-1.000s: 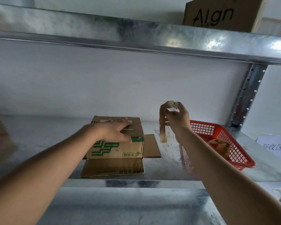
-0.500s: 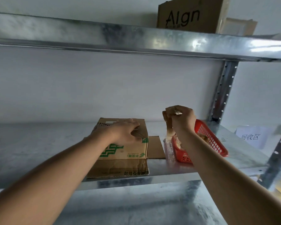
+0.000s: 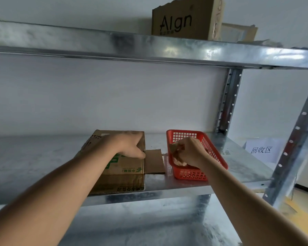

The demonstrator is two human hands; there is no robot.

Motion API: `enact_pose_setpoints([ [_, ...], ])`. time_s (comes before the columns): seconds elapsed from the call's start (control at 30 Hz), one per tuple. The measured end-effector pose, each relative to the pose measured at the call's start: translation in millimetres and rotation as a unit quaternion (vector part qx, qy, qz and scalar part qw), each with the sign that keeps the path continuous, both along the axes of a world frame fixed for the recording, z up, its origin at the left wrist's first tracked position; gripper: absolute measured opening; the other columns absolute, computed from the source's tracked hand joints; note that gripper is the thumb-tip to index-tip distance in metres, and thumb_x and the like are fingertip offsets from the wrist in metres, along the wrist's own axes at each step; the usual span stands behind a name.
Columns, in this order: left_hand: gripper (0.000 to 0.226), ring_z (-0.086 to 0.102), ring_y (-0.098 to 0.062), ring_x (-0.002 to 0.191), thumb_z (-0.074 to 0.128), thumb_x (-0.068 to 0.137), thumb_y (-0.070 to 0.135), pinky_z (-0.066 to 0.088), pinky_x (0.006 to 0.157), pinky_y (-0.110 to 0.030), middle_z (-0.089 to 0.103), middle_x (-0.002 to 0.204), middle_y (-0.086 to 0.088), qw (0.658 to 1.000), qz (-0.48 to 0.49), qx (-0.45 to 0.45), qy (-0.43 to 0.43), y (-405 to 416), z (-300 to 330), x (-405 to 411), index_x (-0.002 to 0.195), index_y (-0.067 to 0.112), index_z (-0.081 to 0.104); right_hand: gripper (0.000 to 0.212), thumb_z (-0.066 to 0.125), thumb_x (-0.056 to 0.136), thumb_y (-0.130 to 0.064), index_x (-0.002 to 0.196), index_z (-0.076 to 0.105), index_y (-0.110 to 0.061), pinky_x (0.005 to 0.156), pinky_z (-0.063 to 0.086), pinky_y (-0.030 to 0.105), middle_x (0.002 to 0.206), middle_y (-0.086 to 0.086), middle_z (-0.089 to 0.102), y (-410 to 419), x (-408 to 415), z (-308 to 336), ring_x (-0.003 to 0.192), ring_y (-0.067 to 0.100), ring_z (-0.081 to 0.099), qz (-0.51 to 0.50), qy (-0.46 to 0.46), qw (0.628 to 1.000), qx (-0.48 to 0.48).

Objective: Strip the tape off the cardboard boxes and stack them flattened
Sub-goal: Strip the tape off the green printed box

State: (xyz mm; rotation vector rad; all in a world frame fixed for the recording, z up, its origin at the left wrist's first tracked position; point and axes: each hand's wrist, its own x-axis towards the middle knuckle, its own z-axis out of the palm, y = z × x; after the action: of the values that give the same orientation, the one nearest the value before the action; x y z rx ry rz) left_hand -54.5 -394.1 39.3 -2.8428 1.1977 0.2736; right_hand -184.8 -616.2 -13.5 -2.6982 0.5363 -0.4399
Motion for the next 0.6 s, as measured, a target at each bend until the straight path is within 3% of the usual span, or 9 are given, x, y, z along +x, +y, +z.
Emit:
enact_pose_setpoints([
  [0.07, 0.097, 0.041, -0.031, 0.141, 0.063, 0.085, 0.061, 0.045, 0.103, -0.040, 0.026, 0.166, -0.009, 1.000, 0.008, 0.001, 0.004, -1, -3, -2, 0.162, 0.028, 0.014, 0.023, 0.069, 0.091, -0.002, 0.104, 0.076, -0.020, 0.061, 0.057, 0.020, 0.097, -0.002, 0.075, -2, -2, 2, 0.075, 0.011, 0.070, 0.015, 0.045, 0.999, 0.024],
  [0.17, 0.102, 0.033, -0.033, 0.149, 0.063, 0.085, 0.062, 0.042, 0.111, -0.044, 0.012, 0.172, -0.009, 1.000, 0.016, 0.003, -0.002, -1, -4, -4, 0.163, 0.030, 0.007, 0.023, 0.077, 0.089, -0.009, 0.100, 0.077, -0.029, 0.074, 0.065, 0.034, 0.093, -0.007, 0.074, -4, -5, 8, 0.085, 0.017, 0.072, 0.042, 0.079, 0.992, 0.085],
  [0.27, 0.104, 0.025, -0.033, 0.154, 0.063, 0.087, 0.061, 0.037, 0.116, -0.045, 0.004, 0.173, -0.008, 1.000, 0.019, -0.003, -0.008, -1, -7, -5, 0.164, 0.028, 0.002, 0.032, 0.092, 0.072, -0.017, 0.092, 0.074, -0.035, 0.060, 0.051, 0.016, 0.089, -0.016, 0.066, -7, -6, 14, 0.079, 0.006, 0.063, 0.016, 0.050, 0.998, 0.046],
  [0.37, 0.106, 0.019, -0.033, 0.156, 0.061, 0.088, 0.062, 0.032, 0.119, -0.046, -0.002, 0.173, -0.008, 1.000, 0.021, -0.001, -0.016, 0, -10, -4, 0.165, 0.027, -0.003, 0.030, 0.092, 0.073, -0.017, 0.075, 0.066, -0.033, 0.050, 0.040, 0.011, 0.081, -0.009, 0.067, -8, -4, 16, 0.066, 0.004, 0.060, -0.034, 0.014, 0.999, -0.023],
  [0.43, 0.107, 0.021, -0.033, 0.155, 0.061, 0.088, 0.063, 0.034, 0.119, -0.047, -0.004, 0.173, -0.008, 1.000, 0.022, -0.001, -0.012, 1, -11, -3, 0.164, 0.028, -0.004, 0.020, 0.086, 0.080, -0.011, 0.086, 0.077, -0.027, 0.044, 0.040, 0.011, 0.084, -0.011, 0.065, -7, -3, 14, 0.065, 0.004, 0.060, -0.027, 0.040, 0.998, -0.036],
  [0.5, 0.106, 0.025, -0.033, 0.154, 0.062, 0.088, 0.062, 0.038, 0.116, -0.045, -0.003, 0.173, -0.008, 1.000, 0.021, -0.002, -0.006, 0, -10, -2, 0.164, 0.027, -0.002, 0.026, 0.079, 0.085, -0.001, 0.100, 0.081, -0.023, 0.046, 0.046, 0.011, 0.091, -0.011, 0.064, -6, -3, 13, 0.070, 0.006, 0.063, -0.008, 0.084, 0.996, -0.026],
  [0.6, 0.103, 0.028, -0.034, 0.152, 0.063, 0.088, 0.061, 0.040, 0.113, -0.045, -0.001, 0.173, -0.008, 1.000, 0.018, 0.001, -0.005, -1, -10, -1, 0.164, 0.027, 0.003, 0.034, 0.070, 0.090, 0.005, 0.111, 0.078, -0.022, 0.069, 0.061, 0.022, 0.098, -0.006, 0.069, -6, -6, 15, 0.086, 0.013, 0.070, 0.031, 0.158, 0.987, 0.030],
])
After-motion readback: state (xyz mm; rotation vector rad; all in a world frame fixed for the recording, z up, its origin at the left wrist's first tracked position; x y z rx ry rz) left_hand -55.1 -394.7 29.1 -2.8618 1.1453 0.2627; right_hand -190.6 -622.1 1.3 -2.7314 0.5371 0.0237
